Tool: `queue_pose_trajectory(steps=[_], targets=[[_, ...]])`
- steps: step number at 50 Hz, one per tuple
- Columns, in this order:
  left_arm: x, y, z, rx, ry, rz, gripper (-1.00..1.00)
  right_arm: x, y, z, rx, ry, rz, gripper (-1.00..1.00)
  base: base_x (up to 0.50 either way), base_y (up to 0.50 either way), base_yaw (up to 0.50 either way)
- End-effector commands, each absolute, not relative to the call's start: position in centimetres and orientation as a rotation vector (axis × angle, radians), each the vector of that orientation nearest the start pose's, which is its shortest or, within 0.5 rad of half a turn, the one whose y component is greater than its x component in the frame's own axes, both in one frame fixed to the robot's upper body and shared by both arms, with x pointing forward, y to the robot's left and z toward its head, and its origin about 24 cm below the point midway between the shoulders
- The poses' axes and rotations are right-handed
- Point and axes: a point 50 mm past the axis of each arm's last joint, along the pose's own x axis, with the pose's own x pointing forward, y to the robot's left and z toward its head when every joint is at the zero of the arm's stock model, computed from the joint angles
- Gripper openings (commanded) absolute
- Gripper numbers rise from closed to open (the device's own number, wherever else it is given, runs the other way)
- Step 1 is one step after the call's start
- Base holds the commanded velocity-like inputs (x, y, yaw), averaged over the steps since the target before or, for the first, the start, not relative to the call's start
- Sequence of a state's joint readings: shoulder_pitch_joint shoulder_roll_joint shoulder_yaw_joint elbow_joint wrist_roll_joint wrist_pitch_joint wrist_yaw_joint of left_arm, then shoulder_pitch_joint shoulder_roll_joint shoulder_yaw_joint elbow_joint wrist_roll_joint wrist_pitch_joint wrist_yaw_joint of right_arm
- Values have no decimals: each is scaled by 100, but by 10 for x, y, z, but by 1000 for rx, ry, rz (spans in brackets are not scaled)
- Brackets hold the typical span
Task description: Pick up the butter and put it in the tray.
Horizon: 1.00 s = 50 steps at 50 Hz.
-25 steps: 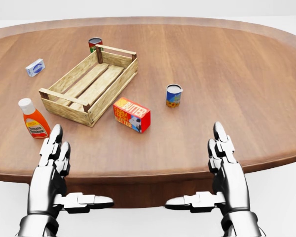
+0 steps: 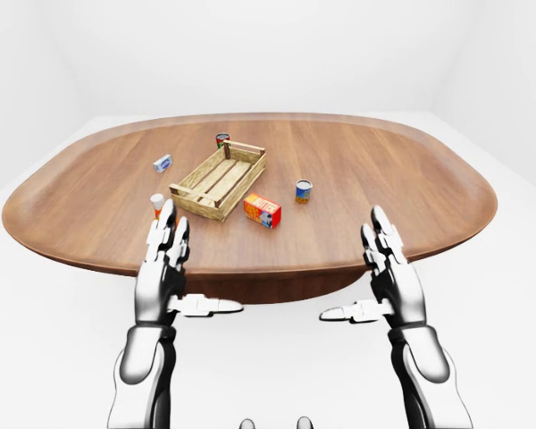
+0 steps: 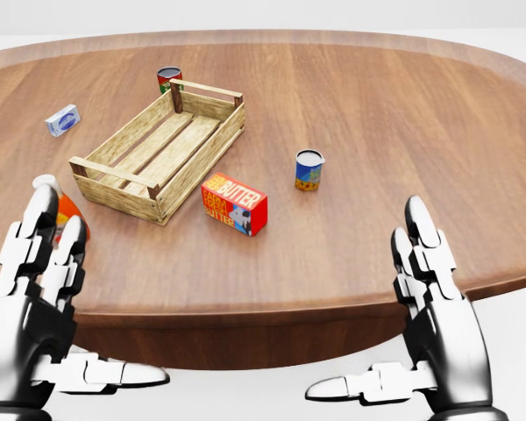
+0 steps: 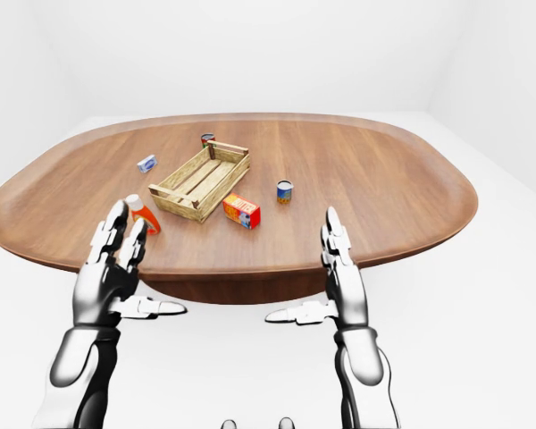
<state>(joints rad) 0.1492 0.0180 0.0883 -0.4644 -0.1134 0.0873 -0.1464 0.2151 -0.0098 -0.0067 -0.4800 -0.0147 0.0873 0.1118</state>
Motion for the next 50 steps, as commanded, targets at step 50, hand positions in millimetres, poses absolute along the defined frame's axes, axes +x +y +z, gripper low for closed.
queue_pose_trajectory(steps=[50], targets=[[183,178,153,-3,-444,-88,100,169,-156,141,-127,-344,40,100,0,32,0]])
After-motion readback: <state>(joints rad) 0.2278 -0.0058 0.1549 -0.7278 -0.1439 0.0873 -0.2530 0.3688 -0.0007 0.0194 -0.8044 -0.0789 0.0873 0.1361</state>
